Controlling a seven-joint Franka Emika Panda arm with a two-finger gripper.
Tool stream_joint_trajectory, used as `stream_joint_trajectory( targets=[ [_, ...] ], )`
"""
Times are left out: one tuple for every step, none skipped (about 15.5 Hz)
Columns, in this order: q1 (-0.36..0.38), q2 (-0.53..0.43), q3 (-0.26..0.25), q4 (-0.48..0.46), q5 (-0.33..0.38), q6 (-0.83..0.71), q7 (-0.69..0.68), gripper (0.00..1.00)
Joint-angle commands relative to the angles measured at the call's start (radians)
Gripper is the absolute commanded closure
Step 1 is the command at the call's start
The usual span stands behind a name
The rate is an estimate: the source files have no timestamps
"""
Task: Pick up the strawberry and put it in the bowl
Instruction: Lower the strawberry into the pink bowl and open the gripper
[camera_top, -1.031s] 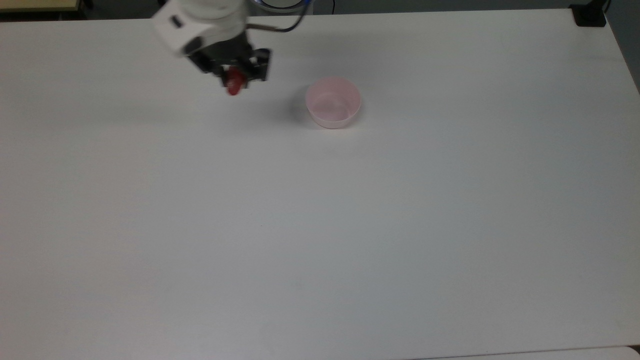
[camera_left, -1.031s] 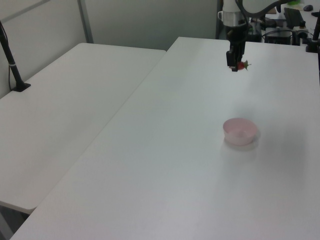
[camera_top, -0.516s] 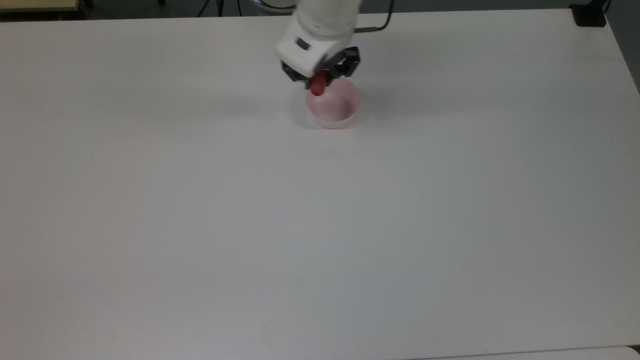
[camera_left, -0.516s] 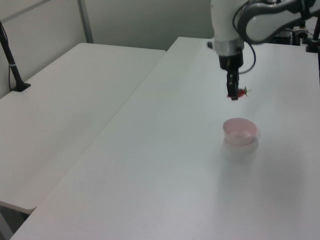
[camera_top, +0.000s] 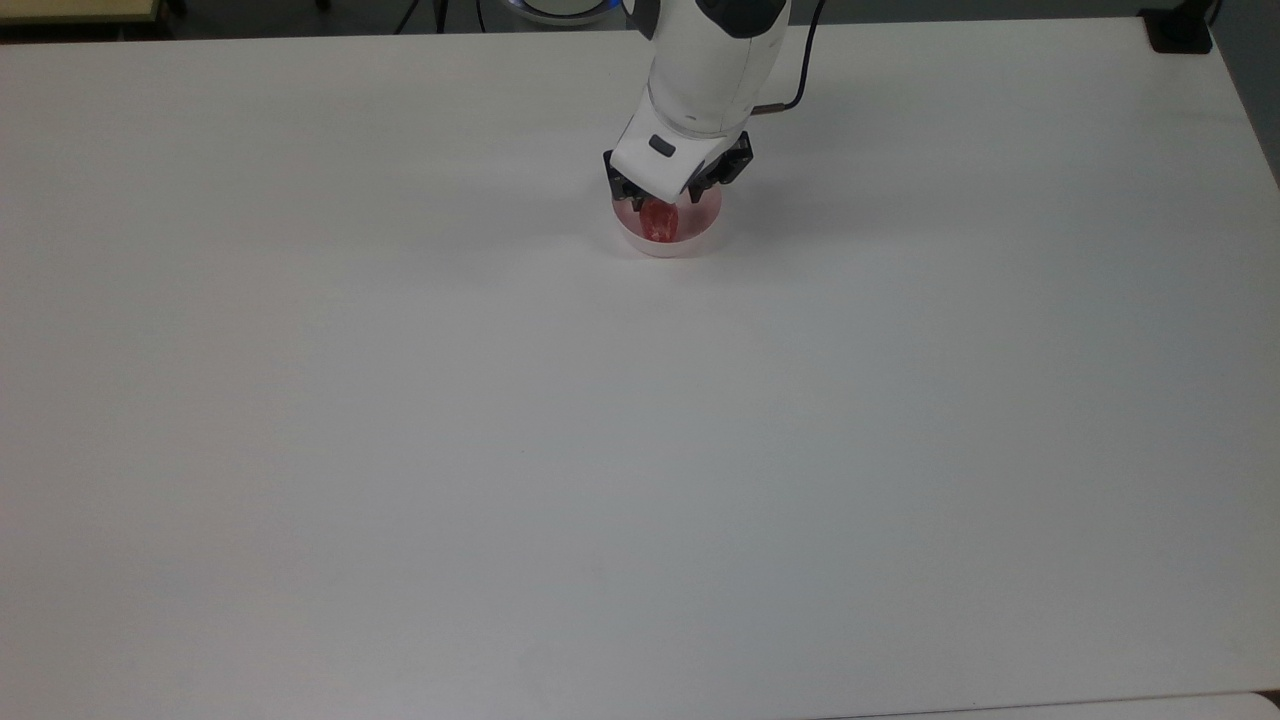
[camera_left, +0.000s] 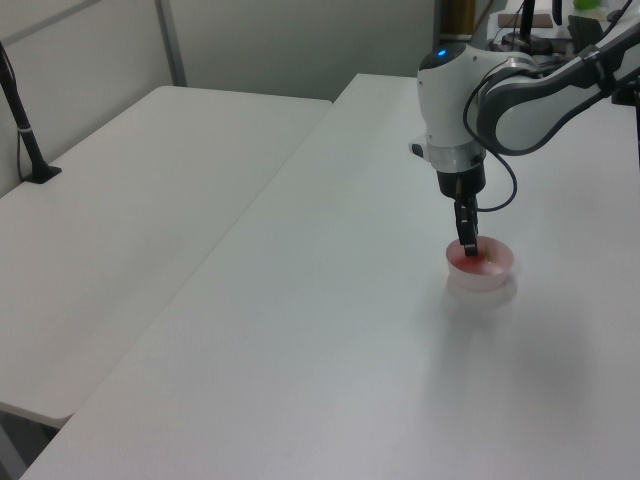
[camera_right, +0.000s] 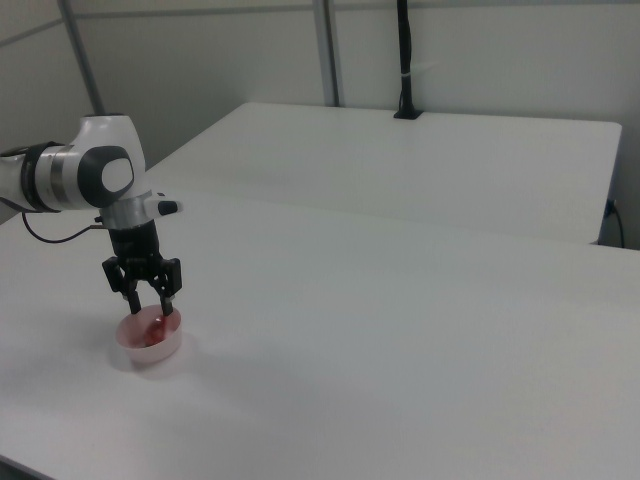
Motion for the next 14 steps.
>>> stream_joint_trajectory(
  targets=[
    [0.01, -0.041, -0.008, 0.001, -0.024, 0.005, 0.023, 0.0],
    [0.001, -0.064, -0.008, 0.019, -0.028, -0.006, 0.025, 0.0],
    [-0.013, -0.084, -0.008, 0.05, -0.028, -0.033, 0.023, 0.0],
    [-0.048, -0.099, -0.006, 0.093, -0.028, -0.074, 0.016, 0.0],
    [-0.092, -0.115, -0.002, 0.142, -0.026, -0.123, 0.005, 0.0],
    [-0.133, -0.124, 0.009, 0.195, -0.025, -0.171, -0.007, 0.0],
    [-0.178, -0.125, 0.023, 0.24, -0.025, -0.215, -0.021, 0.0],
    [-0.238, -0.125, 0.047, 0.294, -0.025, -0.255, -0.029, 0.0],
    [-0.272, -0.125, 0.055, 0.308, -0.025, -0.257, -0.029, 0.0],
    [-0.298, -0.124, 0.056, 0.313, -0.025, -0.257, -0.03, 0.0],
    [-0.313, -0.125, 0.058, 0.314, -0.02, -0.259, -0.032, 0.0],
    [-0.313, -0.127, 0.06, 0.316, -0.024, -0.259, -0.021, 0.0],
    [-0.316, -0.127, 0.061, 0.317, -0.025, -0.26, -0.021, 0.0],
    [-0.315, -0.127, 0.061, 0.326, -0.025, -0.26, -0.02, 0.0]
  ],
)
